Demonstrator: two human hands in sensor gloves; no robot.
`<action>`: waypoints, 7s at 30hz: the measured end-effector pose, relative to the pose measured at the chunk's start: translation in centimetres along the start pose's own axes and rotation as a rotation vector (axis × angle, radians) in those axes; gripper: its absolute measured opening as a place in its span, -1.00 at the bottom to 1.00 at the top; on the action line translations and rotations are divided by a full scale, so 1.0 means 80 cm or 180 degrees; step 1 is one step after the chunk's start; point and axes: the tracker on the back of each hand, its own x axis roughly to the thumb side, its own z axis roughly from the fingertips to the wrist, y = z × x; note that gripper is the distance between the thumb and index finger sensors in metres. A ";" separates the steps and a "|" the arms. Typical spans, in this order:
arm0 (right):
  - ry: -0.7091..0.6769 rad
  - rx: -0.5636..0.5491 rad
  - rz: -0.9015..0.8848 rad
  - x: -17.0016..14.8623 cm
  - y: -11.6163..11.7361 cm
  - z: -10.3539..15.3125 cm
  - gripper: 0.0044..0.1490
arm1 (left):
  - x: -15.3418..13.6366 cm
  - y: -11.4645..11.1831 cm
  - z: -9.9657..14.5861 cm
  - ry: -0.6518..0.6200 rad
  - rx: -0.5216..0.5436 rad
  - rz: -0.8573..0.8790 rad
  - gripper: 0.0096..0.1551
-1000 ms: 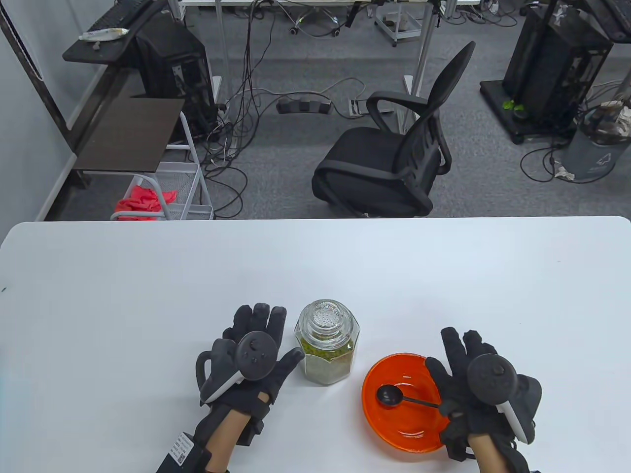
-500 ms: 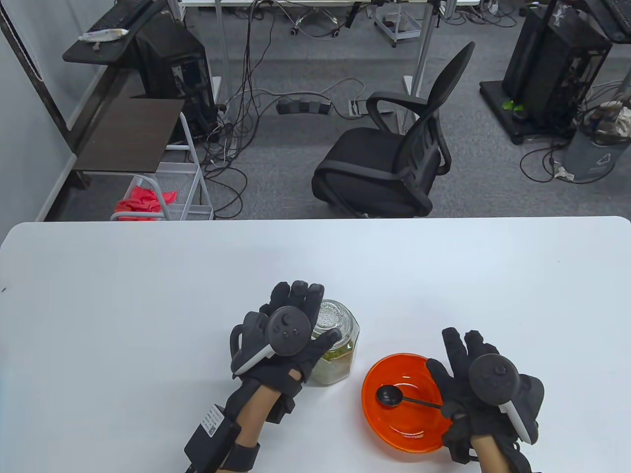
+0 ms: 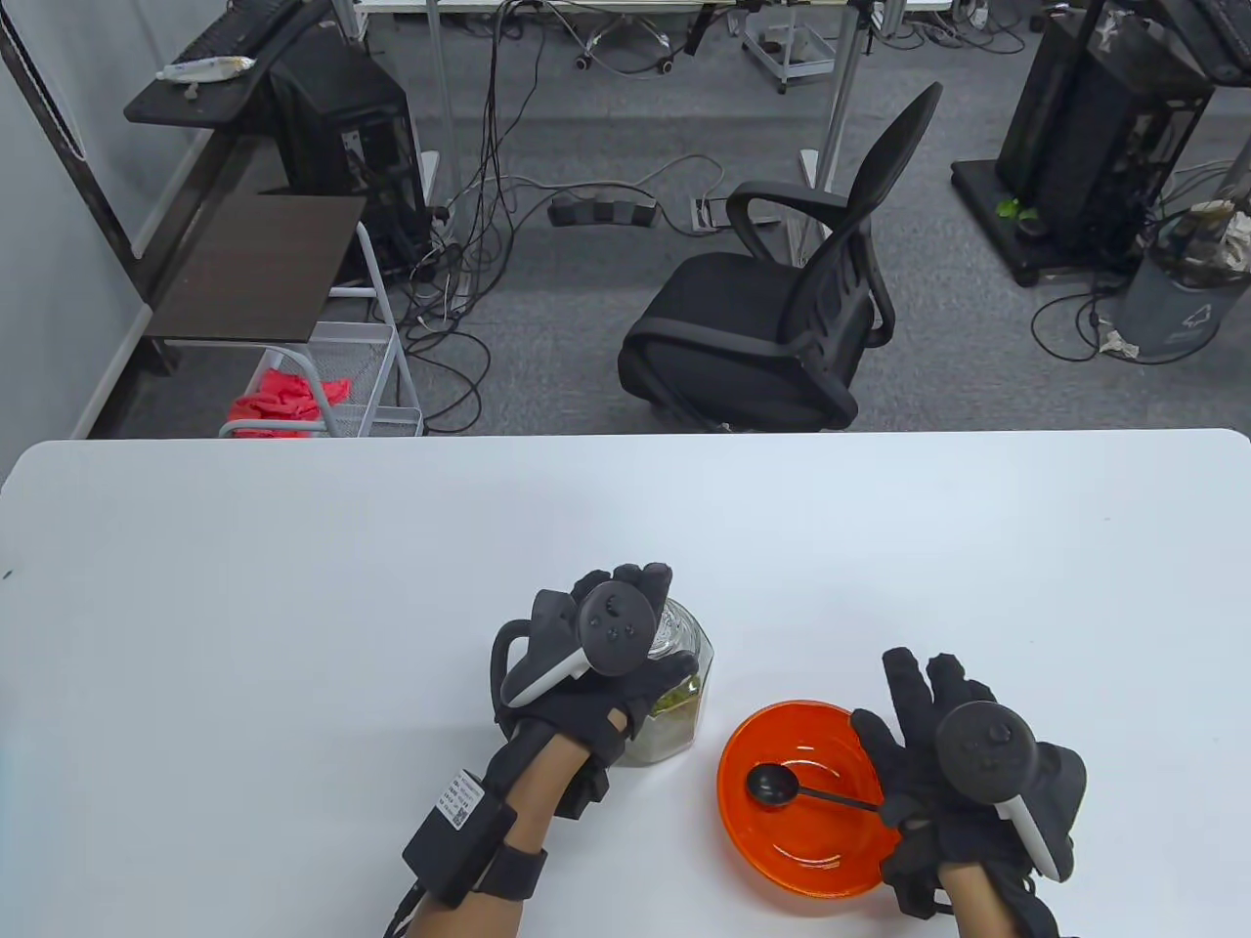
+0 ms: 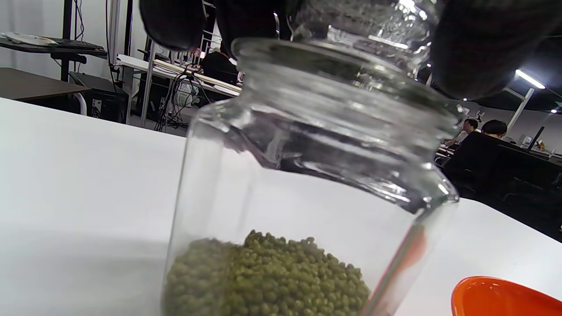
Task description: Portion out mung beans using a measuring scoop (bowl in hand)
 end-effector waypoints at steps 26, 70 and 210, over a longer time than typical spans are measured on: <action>0.0065 -0.0081 -0.0212 -0.008 -0.007 0.007 -0.10 | -0.081 0.051 0.049 0.0262 0.1154 0.0553 0.10; 0.0128 0.0016 -0.0341 -0.013 -0.012 0.007 -0.07 | -0.197 -0.060 0.023 0.1184 -0.0083 0.0149 0.07; 0.0534 0.0673 -0.1477 0.141 -0.050 -0.097 -0.42 | -0.145 0.019 0.107 0.0180 0.0329 0.1193 0.07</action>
